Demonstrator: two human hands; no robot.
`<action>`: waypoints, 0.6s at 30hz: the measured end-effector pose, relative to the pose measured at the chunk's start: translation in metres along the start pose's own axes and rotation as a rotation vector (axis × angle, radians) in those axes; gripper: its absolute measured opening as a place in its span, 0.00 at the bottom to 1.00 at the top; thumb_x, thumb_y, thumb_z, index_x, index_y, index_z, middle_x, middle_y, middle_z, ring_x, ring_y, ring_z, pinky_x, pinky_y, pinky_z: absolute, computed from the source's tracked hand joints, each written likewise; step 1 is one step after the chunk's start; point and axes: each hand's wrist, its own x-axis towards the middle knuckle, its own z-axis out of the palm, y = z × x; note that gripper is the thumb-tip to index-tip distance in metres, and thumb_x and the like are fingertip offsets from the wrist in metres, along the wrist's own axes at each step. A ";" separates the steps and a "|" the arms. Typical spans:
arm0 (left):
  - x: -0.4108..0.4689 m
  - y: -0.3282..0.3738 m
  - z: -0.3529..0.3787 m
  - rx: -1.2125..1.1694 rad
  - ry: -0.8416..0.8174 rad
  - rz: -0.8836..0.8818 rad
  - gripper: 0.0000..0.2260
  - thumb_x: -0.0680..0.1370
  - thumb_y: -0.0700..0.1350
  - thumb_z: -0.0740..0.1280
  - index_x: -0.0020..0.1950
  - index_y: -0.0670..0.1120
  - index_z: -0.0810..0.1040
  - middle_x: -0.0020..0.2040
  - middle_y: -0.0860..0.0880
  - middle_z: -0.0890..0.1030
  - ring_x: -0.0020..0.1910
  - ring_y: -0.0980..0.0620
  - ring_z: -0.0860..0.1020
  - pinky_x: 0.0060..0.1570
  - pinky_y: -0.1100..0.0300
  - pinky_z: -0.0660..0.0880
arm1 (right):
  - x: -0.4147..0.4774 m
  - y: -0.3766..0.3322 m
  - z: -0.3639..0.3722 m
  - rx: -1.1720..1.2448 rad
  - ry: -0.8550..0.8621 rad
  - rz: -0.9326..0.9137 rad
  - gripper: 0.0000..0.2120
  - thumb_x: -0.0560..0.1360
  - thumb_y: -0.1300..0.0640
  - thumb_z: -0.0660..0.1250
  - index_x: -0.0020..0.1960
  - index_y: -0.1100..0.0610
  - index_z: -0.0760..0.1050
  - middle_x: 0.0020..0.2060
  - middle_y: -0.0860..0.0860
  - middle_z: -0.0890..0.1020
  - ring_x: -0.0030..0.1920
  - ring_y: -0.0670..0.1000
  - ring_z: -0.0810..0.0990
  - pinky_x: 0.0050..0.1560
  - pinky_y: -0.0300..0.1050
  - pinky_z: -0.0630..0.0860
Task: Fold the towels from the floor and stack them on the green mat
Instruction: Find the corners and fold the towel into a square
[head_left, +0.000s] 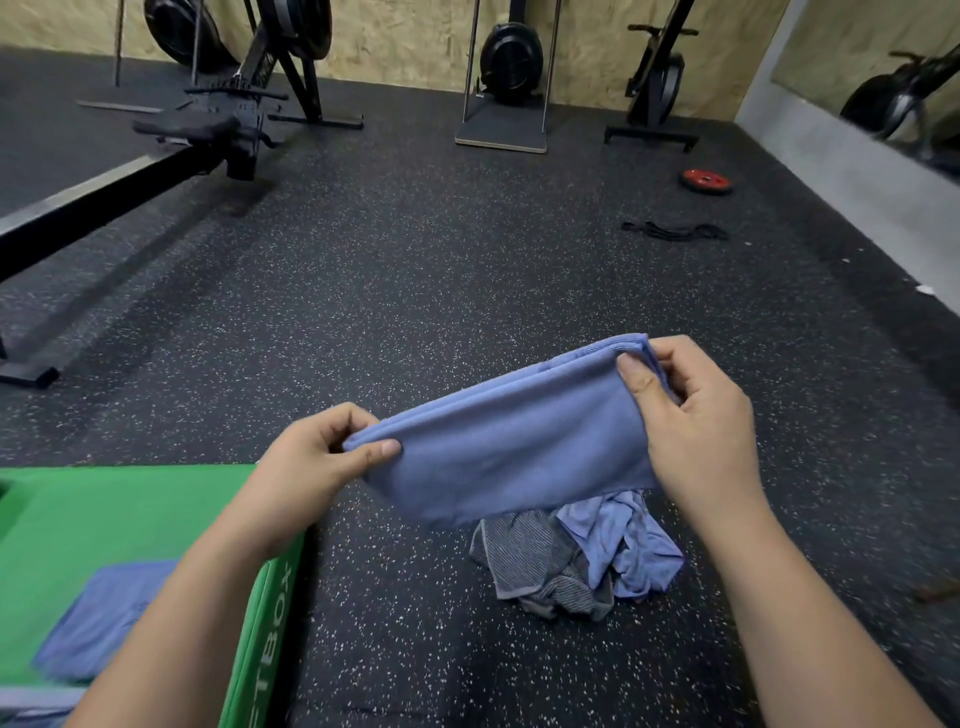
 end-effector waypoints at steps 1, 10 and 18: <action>0.000 0.001 -0.002 -0.054 0.012 -0.001 0.10 0.78 0.48 0.79 0.50 0.44 0.82 0.42 0.49 0.82 0.43 0.51 0.77 0.51 0.50 0.74 | 0.001 0.002 -0.001 -0.013 0.019 0.008 0.07 0.84 0.49 0.69 0.50 0.51 0.79 0.38 0.51 0.80 0.42 0.56 0.78 0.45 0.52 0.75; -0.002 0.026 0.041 -0.626 0.280 -0.007 0.06 0.83 0.55 0.67 0.50 0.54 0.75 0.42 0.51 0.69 0.40 0.55 0.66 0.40 0.55 0.64 | -0.001 0.015 -0.006 -0.073 0.098 0.096 0.11 0.84 0.45 0.68 0.48 0.51 0.77 0.35 0.58 0.76 0.34 0.47 0.68 0.36 0.44 0.66; -0.002 0.025 0.054 -0.271 0.630 0.127 0.09 0.89 0.53 0.61 0.54 0.50 0.73 0.43 0.59 0.72 0.41 0.60 0.68 0.42 0.65 0.68 | -0.005 0.015 0.006 -0.065 0.043 0.111 0.13 0.85 0.44 0.68 0.47 0.51 0.77 0.36 0.60 0.75 0.33 0.47 0.66 0.33 0.42 0.63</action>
